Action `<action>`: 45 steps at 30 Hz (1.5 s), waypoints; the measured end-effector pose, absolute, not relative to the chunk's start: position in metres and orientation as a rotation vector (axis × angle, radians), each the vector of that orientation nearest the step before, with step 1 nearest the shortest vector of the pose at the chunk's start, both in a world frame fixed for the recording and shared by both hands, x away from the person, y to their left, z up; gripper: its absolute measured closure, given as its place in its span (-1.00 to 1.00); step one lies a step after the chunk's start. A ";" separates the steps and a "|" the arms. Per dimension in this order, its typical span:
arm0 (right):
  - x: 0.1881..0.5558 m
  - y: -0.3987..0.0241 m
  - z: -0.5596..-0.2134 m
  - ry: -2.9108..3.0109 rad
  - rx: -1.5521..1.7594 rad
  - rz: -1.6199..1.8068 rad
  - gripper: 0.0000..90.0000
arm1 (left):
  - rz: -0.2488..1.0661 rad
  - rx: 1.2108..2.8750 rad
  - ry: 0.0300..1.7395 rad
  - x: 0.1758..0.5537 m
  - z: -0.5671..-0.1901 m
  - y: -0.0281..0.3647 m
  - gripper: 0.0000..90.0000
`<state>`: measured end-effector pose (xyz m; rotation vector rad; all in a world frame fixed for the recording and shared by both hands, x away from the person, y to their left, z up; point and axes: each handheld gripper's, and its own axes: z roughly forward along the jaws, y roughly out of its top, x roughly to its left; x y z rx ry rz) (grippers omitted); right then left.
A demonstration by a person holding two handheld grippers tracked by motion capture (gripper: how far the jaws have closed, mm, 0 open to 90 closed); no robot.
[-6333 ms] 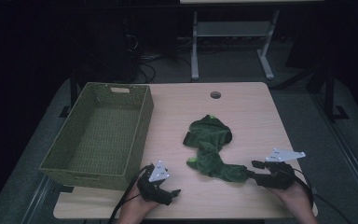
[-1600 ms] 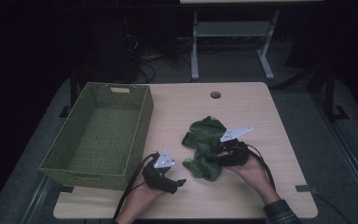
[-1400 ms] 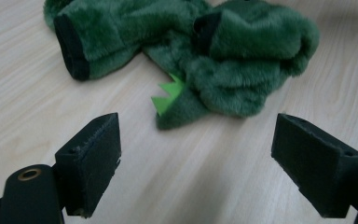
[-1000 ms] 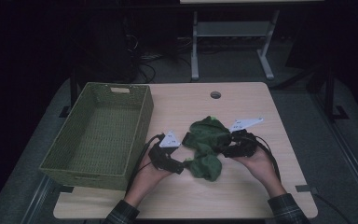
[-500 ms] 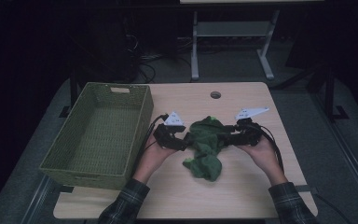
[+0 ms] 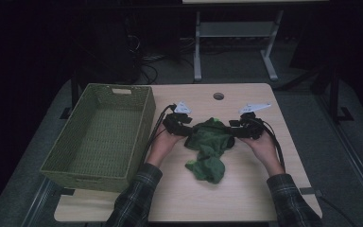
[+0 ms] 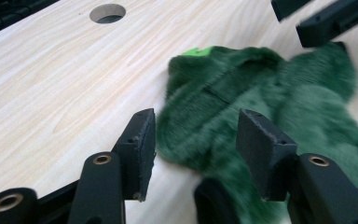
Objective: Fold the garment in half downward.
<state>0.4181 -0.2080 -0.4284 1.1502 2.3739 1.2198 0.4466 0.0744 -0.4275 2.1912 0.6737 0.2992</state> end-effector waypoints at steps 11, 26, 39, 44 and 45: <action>0.434 -0.213 -0.456 2.407 1.230 1.153 0.27 | 0.271 2.237 0.671 0.469 -0.452 0.059 0.12; 0.440 -0.211 -0.470 2.454 1.248 1.098 0.84 | 0.221 2.277 0.691 0.480 -0.468 0.058 0.79; 0.440 -0.217 -0.457 2.396 1.276 1.163 0.95 | 0.245 2.217 0.697 0.480 -0.442 0.060 0.96; 0.445 -0.220 -0.445 2.387 1.299 1.169 0.96 | 0.279 2.189 0.684 0.480 -0.421 0.059 0.96; 0.446 -0.221 -0.440 2.363 1.285 1.186 0.96 | 0.284 2.178 0.686 0.480 -0.418 0.059 0.96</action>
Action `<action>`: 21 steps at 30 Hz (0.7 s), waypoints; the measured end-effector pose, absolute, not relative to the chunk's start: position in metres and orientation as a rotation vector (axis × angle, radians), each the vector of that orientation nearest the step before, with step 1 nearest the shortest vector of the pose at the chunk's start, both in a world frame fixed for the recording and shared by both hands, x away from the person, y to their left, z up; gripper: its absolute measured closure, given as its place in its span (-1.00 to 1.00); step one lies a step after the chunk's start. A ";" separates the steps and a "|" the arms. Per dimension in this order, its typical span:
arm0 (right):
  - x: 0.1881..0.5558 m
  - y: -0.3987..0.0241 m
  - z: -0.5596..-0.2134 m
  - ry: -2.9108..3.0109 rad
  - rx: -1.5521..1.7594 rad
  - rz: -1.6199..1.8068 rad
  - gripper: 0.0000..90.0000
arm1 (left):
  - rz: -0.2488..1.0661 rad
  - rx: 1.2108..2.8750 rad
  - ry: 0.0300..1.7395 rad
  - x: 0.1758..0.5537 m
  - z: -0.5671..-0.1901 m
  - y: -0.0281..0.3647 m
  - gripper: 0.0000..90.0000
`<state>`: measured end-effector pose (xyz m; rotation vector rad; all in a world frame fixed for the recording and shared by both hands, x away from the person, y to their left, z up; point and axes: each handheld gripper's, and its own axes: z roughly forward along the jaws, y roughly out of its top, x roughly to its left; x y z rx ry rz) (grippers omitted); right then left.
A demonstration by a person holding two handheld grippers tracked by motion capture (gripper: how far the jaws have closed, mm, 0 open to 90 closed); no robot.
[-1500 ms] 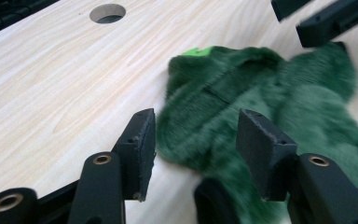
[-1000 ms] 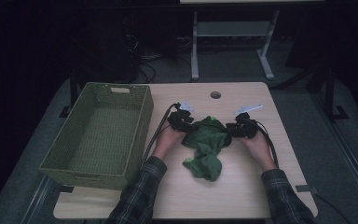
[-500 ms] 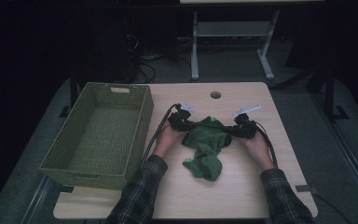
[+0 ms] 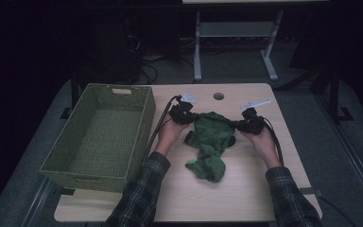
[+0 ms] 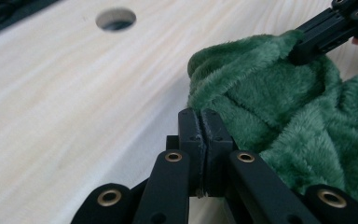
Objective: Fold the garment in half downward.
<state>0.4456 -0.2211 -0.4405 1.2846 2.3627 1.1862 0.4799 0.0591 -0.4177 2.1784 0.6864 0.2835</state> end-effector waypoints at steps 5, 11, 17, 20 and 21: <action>0.452 -0.223 -0.423 2.344 1.287 1.214 0.96 | 0.325 2.138 0.692 0.480 -0.398 0.060 0.97; 0.458 -0.222 -0.399 2.313 1.253 1.222 0.96 | 0.380 2.073 0.681 0.476 -0.380 0.064 0.97; 0.447 -0.222 -0.389 2.301 1.218 1.292 0.96 | 0.366 2.034 0.669 0.464 -0.375 0.071 0.97; 0.438 -0.221 -0.390 2.303 1.189 1.303 0.96 | 0.354 2.005 0.667 0.453 -0.375 0.074 0.96; 0.435 -0.220 -0.390 2.304 1.175 1.310 0.96 | 0.346 1.993 0.664 0.448 -0.376 0.075 0.96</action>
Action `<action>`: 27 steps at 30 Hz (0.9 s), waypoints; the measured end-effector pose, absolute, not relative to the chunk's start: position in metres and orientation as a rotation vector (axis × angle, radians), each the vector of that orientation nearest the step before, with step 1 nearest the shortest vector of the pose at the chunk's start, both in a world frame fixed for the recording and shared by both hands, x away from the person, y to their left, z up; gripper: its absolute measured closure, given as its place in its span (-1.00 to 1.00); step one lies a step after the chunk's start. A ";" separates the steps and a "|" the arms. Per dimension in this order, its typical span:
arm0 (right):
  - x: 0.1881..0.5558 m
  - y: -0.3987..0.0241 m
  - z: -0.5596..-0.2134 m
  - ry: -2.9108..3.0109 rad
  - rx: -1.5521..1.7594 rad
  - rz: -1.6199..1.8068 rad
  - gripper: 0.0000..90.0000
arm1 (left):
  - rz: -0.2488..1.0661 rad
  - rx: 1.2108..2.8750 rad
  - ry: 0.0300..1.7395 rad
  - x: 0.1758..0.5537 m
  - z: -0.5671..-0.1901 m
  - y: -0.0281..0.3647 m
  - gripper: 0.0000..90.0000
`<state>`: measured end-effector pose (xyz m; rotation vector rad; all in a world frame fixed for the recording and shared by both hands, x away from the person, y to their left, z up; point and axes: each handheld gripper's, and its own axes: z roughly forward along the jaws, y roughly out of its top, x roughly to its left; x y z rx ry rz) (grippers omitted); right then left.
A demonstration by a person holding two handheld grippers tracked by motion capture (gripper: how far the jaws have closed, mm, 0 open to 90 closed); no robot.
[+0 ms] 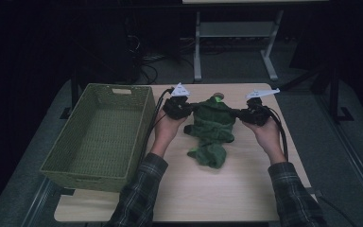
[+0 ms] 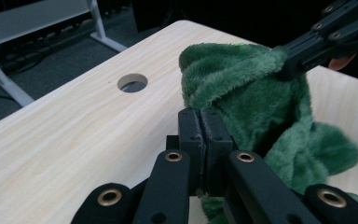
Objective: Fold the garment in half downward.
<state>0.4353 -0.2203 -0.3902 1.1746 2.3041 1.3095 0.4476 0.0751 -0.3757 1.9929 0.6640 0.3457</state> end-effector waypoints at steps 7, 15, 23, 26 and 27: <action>0.414 -0.216 -0.395 2.327 1.114 1.342 0.95 | 0.342 1.971 0.640 0.422 -0.381 0.083 0.96; 0.390 -0.211 -0.400 2.361 1.063 1.368 0.94 | 0.312 1.978 0.610 0.395 -0.393 0.086 0.96; 0.365 -0.213 -0.409 2.392 1.029 1.380 0.93 | 0.293 2.013 0.559 0.372 -0.405 0.088 0.96; 0.356 -0.212 -0.413 2.400 1.017 1.397 0.93 | 0.277 2.024 0.548 0.364 -0.411 0.089 0.96; 0.352 -0.212 -0.414 2.417 1.015 1.389 0.93 | 0.278 2.033 0.542 0.362 -0.412 0.089 0.96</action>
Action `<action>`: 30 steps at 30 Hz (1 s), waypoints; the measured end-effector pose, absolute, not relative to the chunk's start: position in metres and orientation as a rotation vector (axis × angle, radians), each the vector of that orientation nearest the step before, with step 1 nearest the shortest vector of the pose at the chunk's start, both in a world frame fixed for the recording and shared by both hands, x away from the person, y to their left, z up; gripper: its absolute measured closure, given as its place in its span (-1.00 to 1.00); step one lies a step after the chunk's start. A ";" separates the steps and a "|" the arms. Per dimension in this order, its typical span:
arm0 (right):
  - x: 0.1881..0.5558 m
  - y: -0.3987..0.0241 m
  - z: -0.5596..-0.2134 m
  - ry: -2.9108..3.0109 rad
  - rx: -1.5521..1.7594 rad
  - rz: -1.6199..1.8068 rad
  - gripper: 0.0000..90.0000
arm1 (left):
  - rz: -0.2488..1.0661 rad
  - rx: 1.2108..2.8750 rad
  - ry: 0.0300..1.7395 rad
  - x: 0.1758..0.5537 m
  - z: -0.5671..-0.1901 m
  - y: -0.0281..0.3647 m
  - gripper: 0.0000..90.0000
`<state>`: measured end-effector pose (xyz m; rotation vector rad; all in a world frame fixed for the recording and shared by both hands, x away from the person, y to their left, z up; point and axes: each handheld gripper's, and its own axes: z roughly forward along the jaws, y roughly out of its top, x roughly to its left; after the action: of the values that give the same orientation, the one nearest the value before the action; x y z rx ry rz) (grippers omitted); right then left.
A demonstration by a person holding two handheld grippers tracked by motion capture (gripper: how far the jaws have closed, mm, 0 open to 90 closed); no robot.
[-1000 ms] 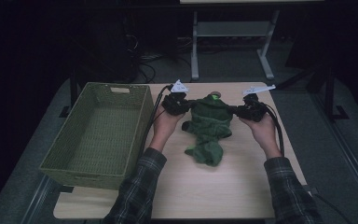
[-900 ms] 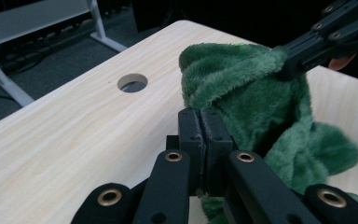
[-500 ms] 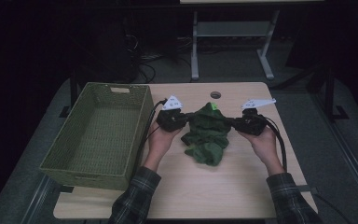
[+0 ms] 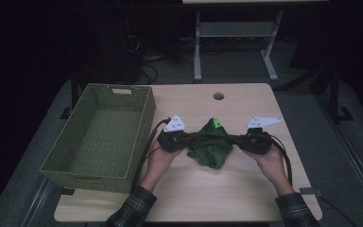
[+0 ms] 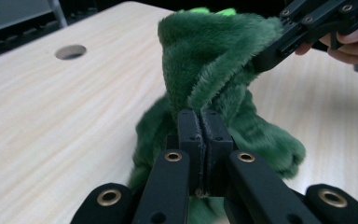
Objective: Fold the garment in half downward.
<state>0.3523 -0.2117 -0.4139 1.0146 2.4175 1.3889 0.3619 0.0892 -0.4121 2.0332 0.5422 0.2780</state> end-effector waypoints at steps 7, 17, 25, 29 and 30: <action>0.335 -0.212 -0.425 2.451 0.996 1.354 0.92 | 0.264 2.125 0.489 0.343 -0.432 0.090 0.96; 0.318 -0.204 -0.446 2.535 0.972 1.269 0.90 | 0.187 2.202 0.462 0.331 -0.458 0.089 0.96; 0.317 -0.193 -0.465 2.618 0.970 1.168 0.90 | 0.181 2.276 0.437 0.329 -0.473 0.082 0.96; 0.317 -0.194 -0.465 2.612 0.983 1.174 0.63 | 0.176 2.252 0.455 0.328 -0.472 0.084 0.91; 0.315 -0.195 -0.464 2.598 0.982 1.191 0.55 | 0.177 2.244 0.462 0.327 -0.470 0.086 0.86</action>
<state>0.3150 -0.1949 -0.4640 0.9821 2.5981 1.1907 0.3266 0.0858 -0.4695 2.2436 0.4623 0.1767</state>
